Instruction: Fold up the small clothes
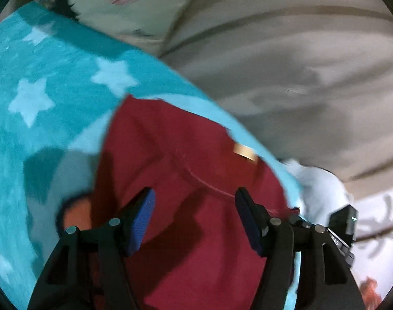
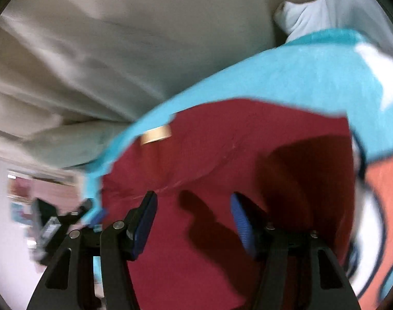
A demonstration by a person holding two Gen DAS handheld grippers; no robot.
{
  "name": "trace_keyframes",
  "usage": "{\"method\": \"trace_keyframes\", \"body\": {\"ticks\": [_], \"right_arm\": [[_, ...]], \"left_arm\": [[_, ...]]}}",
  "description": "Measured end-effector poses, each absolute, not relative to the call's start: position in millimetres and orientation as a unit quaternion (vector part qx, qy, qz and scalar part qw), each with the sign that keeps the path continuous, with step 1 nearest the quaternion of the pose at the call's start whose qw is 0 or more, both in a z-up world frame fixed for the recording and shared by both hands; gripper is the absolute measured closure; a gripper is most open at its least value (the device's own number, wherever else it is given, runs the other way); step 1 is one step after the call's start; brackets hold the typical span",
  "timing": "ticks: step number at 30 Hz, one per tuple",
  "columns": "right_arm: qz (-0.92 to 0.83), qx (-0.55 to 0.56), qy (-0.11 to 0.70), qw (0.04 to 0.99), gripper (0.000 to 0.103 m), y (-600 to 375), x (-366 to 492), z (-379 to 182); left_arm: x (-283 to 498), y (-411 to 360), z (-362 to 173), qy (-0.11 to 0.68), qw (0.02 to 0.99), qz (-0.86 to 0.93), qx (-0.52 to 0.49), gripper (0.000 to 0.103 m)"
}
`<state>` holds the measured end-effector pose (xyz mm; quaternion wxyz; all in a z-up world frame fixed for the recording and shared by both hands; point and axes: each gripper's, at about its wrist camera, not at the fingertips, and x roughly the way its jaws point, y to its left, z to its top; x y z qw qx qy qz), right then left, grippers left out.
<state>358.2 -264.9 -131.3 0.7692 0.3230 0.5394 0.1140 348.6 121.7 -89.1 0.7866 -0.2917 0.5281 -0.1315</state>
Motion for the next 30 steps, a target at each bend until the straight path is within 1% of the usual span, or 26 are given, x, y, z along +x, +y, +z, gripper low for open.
{"method": "trace_keyframes", "body": {"ticks": [2,6,9,11,12,17,22,26,30], "right_arm": [[0.105,0.317,0.538,0.774,0.06,-271,373,-138],[0.078,0.332,0.534,0.774,0.06,-282,388,-138],[0.058,0.343,0.518,0.781,0.059,-290,382,-127],[0.045,0.343,0.514,0.785,0.059,-301,371,-119],[0.042,0.346,0.513,0.784,0.056,-307,367,-116],[0.01,0.34,0.5,0.796,0.051,-358,310,-97],[0.006,0.347,0.499,0.794,0.05,-385,250,-96],[0.025,0.358,0.492,0.793,0.05,-383,203,-98],[0.072,0.361,0.476,0.799,0.05,-365,188,-86]], "left_arm": [[356,128,-97,0.521,0.785,-0.13,-0.308,0.041],[367,130,-93,0.524,0.783,-0.141,-0.305,0.041],[369,142,-91,0.524,0.771,-0.138,-0.335,0.041],[367,152,-84,0.52,0.779,-0.115,-0.331,0.041],[363,157,-80,0.518,0.784,-0.107,-0.325,0.041],[319,181,-63,0.505,0.798,-0.092,-0.317,0.041],[256,186,-65,0.509,0.793,-0.076,-0.327,0.04],[202,178,-67,0.505,0.784,-0.068,-0.354,0.04],[161,169,-65,0.498,0.786,-0.056,-0.363,0.04]]}}
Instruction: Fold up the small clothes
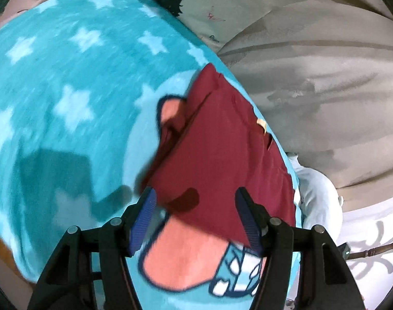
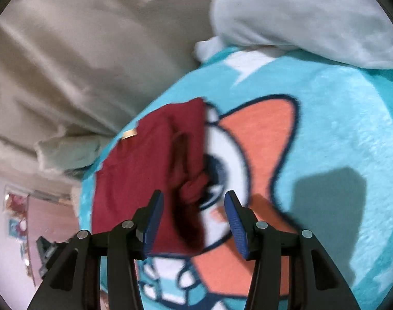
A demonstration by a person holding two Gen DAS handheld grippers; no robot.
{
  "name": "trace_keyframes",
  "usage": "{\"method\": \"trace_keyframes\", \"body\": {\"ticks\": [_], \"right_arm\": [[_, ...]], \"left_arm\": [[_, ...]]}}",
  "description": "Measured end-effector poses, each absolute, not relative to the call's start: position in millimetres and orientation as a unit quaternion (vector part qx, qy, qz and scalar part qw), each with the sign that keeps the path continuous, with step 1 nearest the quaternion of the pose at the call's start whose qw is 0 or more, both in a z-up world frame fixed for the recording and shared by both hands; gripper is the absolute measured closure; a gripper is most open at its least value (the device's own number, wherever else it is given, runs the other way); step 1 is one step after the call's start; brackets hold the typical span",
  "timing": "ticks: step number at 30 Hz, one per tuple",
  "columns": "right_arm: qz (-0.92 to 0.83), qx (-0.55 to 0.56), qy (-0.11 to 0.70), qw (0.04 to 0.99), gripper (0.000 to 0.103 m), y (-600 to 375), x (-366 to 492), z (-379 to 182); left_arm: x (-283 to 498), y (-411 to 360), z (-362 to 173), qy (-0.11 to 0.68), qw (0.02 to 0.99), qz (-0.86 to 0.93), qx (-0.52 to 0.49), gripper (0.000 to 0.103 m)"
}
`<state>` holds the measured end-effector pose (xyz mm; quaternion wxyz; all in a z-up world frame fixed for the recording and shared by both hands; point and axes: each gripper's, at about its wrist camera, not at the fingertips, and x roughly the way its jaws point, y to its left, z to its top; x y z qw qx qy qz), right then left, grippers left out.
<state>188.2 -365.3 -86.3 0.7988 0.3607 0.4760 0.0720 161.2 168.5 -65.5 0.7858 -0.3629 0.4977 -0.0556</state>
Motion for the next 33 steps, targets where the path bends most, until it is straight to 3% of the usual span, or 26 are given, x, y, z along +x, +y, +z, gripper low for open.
{"method": "trace_keyframes", "body": {"ticks": [5,10,13,18,23,33], "right_arm": [[0.141,0.343,0.484,0.793,0.05,-323,201,-87],[0.132,0.302,0.526,0.784,0.05,-296,222,-129],[0.13,0.339,0.529,0.767,0.052,-309,225,-143],[0.126,0.316,0.525,0.78,0.049,-312,216,-100],[0.182,0.261,0.52,0.793,0.049,-251,241,-50],[0.247,0.159,0.588,0.754,0.05,-88,325,-75]], "left_arm": [[131,162,-58,0.496,0.794,-0.039,-0.348,0.04],[121,159,-58,0.493,0.793,-0.035,-0.356,0.04],[120,163,-61,0.493,0.791,-0.034,-0.361,0.04],[135,174,-74,0.501,0.784,-0.036,-0.366,0.04],[170,182,-93,0.515,0.767,-0.053,-0.379,0.04],[230,180,-120,0.521,0.76,-0.108,-0.373,0.041]]}}
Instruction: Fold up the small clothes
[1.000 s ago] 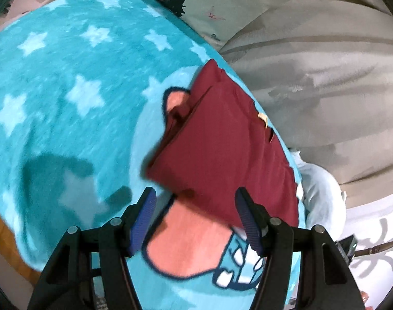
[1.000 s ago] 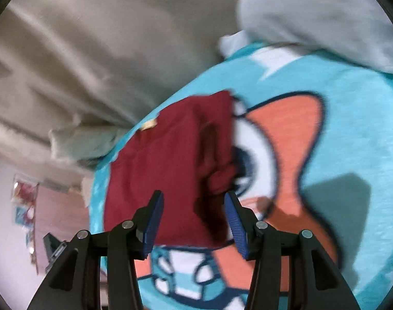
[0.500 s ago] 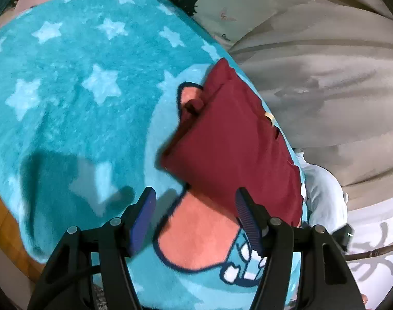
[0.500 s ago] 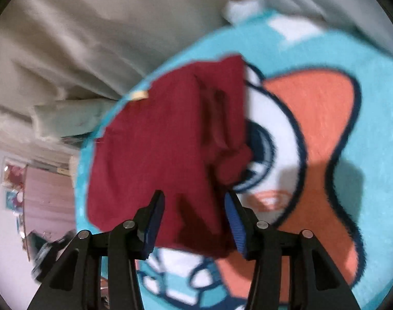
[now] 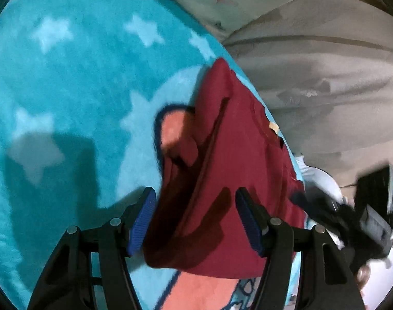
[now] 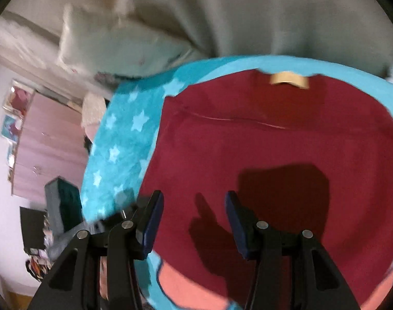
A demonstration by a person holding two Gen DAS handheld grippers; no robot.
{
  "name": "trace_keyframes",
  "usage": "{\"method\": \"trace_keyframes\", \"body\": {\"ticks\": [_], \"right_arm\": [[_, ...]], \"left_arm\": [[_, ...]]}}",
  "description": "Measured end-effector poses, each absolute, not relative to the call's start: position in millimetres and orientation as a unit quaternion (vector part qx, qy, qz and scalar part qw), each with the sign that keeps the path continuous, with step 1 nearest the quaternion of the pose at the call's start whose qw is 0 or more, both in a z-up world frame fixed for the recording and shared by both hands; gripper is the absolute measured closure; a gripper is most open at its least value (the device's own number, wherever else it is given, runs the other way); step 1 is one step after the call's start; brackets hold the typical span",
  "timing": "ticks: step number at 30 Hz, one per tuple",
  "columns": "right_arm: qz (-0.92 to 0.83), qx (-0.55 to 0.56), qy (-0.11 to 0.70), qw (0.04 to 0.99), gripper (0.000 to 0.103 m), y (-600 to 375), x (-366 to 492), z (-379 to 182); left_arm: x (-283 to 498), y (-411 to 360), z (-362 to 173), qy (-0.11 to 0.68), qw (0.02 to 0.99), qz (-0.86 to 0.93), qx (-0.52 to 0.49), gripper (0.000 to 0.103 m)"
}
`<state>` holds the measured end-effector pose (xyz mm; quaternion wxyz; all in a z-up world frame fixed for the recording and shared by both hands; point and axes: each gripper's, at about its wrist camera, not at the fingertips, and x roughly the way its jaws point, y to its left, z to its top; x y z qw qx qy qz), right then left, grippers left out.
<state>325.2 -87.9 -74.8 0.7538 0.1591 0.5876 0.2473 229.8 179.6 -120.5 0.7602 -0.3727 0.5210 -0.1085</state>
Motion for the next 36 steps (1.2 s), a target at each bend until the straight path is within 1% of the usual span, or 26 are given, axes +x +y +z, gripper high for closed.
{"method": "trace_keyframes", "body": {"ticks": [2,3,4,5,8,11,15,19,22,25,27,29,34,36], "right_arm": [[0.242,0.139,0.603,0.747,0.05,-63,336,-88],[0.234,0.129,0.611,0.745,0.05,-51,341,-95],[0.23,0.124,0.616,0.743,0.05,-43,346,-99],[0.225,0.116,0.623,0.74,0.049,-32,349,-105],[0.213,0.077,0.631,0.742,0.038,-5,354,-110],[0.192,0.041,0.644,0.74,0.032,20,366,-113],[0.156,-0.025,0.656,0.738,0.026,45,370,-121],[0.119,-0.099,0.646,0.748,0.026,67,366,-127],[0.097,-0.133,0.631,0.758,0.032,74,359,-131],[0.092,-0.166,0.606,0.773,0.048,77,348,-130],[0.093,-0.157,0.595,0.783,0.072,69,345,-123],[0.111,-0.112,0.591,0.791,0.085,54,344,-111],[0.143,0.011,0.578,0.803,0.087,-3,342,-85],[0.147,0.038,0.568,0.809,0.087,-21,340,-79]], "left_arm": [[226,174,-126,0.518,0.759,-0.127,-0.374,0.053],[227,171,-129,0.529,0.748,-0.14,-0.375,0.069],[227,171,-134,0.536,0.735,-0.149,-0.387,0.075],[225,175,-139,0.536,0.723,-0.152,-0.408,0.075],[222,179,-142,0.538,0.712,-0.162,-0.421,0.075],[219,178,-141,0.542,0.709,-0.166,-0.419,0.075],[213,182,-134,0.541,0.71,-0.171,-0.417,0.075],[204,202,-131,0.537,0.707,-0.169,-0.427,0.074],[198,217,-134,0.539,0.698,-0.159,-0.443,0.074],[194,226,-133,0.536,0.699,-0.149,-0.45,0.074],[189,226,-130,0.533,0.708,-0.142,-0.441,0.074],[185,226,-126,0.532,0.719,-0.133,-0.427,0.074],[176,227,-121,0.529,0.733,-0.104,-0.415,0.074],[168,226,-118,0.526,0.738,-0.095,-0.411,0.074]]}}
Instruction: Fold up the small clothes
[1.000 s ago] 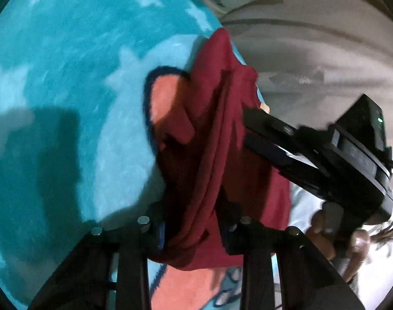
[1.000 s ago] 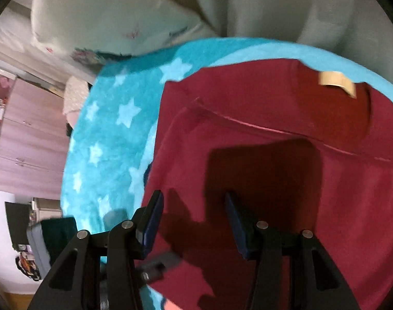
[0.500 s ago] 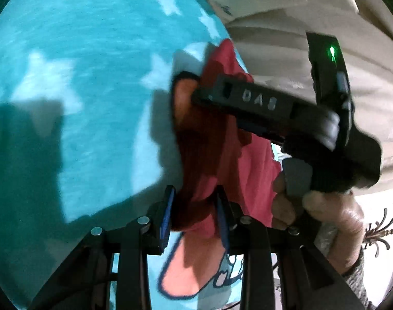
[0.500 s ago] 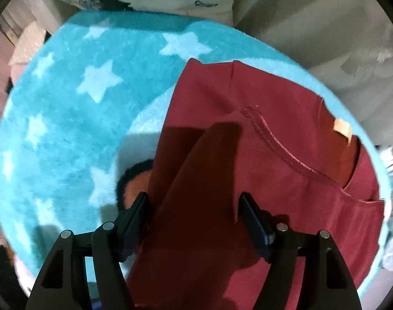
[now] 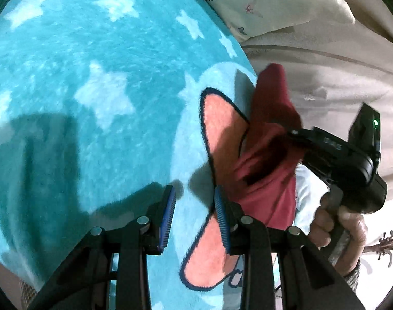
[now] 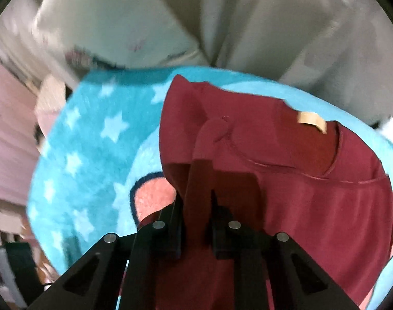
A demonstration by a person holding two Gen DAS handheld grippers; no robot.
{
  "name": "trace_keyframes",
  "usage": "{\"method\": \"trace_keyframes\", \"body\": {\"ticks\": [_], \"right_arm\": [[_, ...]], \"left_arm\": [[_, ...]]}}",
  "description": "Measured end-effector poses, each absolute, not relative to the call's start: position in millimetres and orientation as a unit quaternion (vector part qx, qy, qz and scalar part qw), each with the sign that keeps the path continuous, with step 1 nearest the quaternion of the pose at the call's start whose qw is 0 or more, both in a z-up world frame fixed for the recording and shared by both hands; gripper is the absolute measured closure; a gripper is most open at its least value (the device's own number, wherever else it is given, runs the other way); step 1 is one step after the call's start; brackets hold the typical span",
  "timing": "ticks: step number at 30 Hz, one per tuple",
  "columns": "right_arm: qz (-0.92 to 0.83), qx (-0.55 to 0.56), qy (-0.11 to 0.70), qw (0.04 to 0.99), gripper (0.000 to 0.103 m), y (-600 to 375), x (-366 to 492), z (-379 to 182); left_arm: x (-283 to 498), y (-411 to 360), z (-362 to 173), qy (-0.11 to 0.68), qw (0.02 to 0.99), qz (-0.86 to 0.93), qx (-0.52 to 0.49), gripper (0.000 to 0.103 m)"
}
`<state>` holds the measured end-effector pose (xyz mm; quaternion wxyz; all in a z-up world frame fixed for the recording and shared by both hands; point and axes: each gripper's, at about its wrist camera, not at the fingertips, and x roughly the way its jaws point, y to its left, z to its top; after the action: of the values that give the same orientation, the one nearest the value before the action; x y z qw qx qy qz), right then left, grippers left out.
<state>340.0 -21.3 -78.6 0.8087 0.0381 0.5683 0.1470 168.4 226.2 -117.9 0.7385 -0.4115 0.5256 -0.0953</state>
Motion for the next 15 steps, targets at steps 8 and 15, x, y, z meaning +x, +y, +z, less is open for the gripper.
{"method": "trace_keyframes", "body": {"ticks": [8,15], "right_arm": [[0.148,0.167,0.526,0.821,0.088,-150,314,-51],[0.128,0.212,0.517,0.819,0.088,-262,281,-64]], "left_arm": [[138,185,-82,0.506,0.772,-0.071,-0.378,0.068],[114,130,-75,0.52,0.777,-0.075,-0.348,0.068]]}}
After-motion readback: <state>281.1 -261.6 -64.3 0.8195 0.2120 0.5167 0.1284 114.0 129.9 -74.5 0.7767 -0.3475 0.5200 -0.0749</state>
